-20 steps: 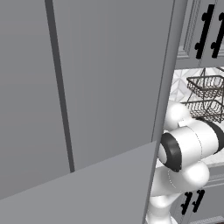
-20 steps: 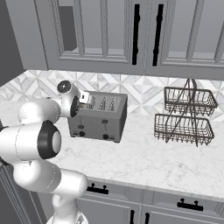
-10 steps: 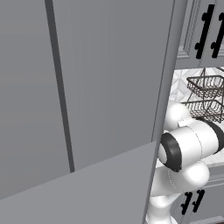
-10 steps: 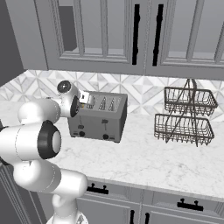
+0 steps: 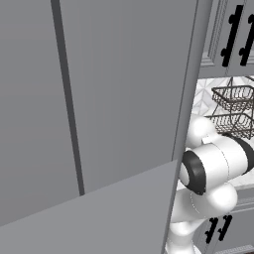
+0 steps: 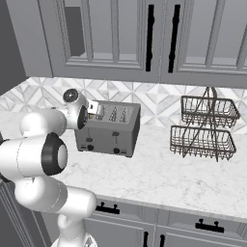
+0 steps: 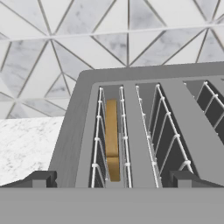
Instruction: Start the toaster. Once the lever pops up, take the bread to the plate on the dining counter.
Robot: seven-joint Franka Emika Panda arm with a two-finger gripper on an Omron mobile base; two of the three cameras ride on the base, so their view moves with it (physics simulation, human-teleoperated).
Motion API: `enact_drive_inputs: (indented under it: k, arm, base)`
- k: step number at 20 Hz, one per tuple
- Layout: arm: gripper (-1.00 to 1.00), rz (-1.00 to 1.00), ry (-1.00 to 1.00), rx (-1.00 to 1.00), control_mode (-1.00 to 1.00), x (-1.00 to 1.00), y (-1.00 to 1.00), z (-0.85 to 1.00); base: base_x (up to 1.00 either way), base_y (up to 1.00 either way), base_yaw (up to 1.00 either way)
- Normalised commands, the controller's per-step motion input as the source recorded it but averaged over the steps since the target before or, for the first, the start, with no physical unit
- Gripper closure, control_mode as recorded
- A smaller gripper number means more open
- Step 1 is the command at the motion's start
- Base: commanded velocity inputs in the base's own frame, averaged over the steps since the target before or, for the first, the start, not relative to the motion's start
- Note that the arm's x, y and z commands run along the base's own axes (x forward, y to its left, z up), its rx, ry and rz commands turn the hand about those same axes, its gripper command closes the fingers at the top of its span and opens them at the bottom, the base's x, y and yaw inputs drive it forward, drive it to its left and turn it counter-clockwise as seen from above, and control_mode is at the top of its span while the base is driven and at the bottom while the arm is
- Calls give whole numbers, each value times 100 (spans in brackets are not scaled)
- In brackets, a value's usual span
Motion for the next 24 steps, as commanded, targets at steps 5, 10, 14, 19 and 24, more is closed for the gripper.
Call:
enact_drive_inputs:
  k: [5, 10, 14, 19, 24]
  arm:
    - [-100, 0, 0, 0, -100, 0, 0, 0]
    - [-100, 0, 0, 0, -100, 0, 0, 0]
    - [-100, 0, 0, 0, -100, 0, 0, 0]
    - [-100, 0, 0, 0, -100, 0, 0, 0]
    - [-100, 0, 0, 0, -100, 0, 0, 0]
  base:
    - [0, 0, 0]
    - [0, 0, 0]
    - [0, 0, 0]
    - [0, 0, 0]
    - [0, 0, 0]
